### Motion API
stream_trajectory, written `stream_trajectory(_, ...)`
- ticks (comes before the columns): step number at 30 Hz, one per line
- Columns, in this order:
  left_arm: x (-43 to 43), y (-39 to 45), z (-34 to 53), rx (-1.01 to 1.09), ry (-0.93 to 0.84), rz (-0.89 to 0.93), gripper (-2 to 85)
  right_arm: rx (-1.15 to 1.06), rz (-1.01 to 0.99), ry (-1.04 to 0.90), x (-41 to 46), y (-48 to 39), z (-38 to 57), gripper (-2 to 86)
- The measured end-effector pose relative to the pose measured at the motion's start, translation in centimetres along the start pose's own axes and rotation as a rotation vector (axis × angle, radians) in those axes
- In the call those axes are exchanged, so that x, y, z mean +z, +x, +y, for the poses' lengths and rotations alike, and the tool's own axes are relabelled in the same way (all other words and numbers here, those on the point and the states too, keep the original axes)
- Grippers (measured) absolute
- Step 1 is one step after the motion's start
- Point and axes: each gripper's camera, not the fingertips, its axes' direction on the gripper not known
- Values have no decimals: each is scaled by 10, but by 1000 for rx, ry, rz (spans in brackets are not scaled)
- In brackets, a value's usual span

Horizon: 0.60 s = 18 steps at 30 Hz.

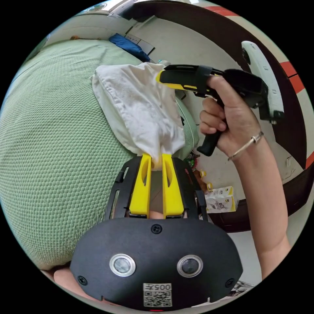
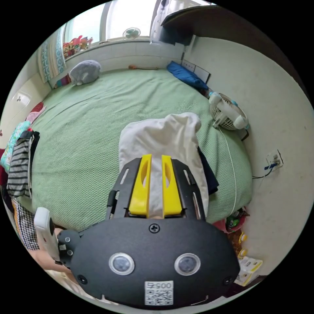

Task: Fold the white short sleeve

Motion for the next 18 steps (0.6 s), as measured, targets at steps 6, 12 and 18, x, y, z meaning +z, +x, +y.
stream_trajectory(6,-7,11,20,12,-63,-50,49,-76,-65,-171,39,-34,32,49)
stream_trajectory(12,-57,12,52,43,-38,-104,41,-69,74,-132,78,-56,63,29)
stream_trajectory(18,-159,-10,109,68,-16,-186,49,-131,-208,-16,26,-115,66,-7)
